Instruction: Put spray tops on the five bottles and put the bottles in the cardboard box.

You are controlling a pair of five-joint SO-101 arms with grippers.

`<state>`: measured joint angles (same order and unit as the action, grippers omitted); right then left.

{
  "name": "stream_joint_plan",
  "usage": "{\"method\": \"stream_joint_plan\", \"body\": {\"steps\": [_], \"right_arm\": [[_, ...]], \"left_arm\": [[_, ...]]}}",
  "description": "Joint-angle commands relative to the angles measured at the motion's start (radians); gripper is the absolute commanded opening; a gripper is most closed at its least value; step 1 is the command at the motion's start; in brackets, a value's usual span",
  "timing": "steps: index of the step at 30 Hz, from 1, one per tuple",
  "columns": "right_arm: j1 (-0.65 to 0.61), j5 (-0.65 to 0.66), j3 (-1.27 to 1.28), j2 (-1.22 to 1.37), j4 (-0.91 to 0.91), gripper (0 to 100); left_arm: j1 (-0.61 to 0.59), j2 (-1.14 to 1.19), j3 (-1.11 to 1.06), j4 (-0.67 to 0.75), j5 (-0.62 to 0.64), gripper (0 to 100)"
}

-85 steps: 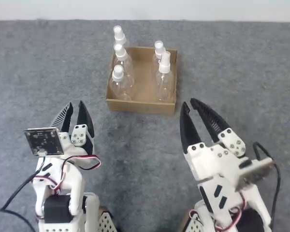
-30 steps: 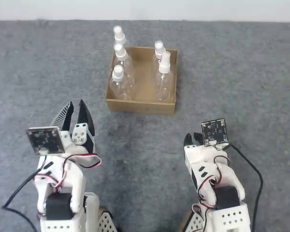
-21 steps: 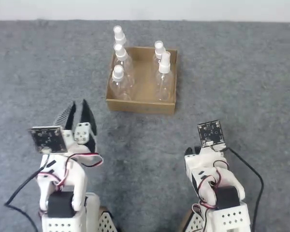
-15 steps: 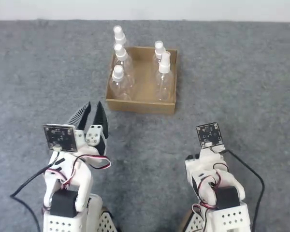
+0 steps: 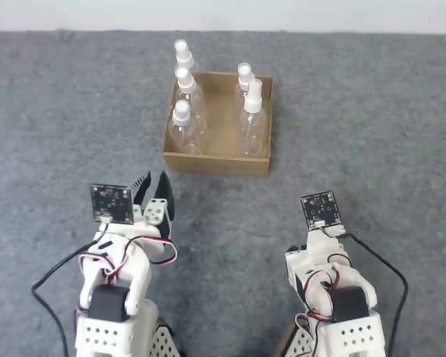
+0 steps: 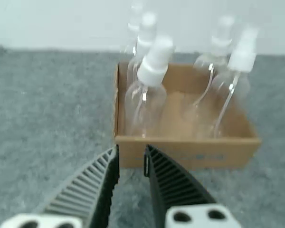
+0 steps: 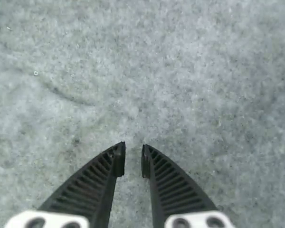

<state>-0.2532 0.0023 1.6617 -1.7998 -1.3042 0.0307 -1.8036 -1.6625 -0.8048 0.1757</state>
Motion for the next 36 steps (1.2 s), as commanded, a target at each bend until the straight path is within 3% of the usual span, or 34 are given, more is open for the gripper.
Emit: {"method": "stream_joint_plan", "body": {"steps": [1, 21, 36], "right_arm": [[0.008, 0.011, 0.020, -0.015, -0.005, 3.4], [0.007, 0.011, 0.020, -0.015, -0.005, 3.4], [0.007, 0.011, 0.020, -0.015, -0.005, 3.4]], "left_arm": [[0.006, -0.014, -0.022, 0.026, -0.011, 8], [-0.005, -0.012, -0.024, -0.342, -0.009, 8], [-0.005, -0.012, -0.024, -0.359, -0.008, 8]]}}
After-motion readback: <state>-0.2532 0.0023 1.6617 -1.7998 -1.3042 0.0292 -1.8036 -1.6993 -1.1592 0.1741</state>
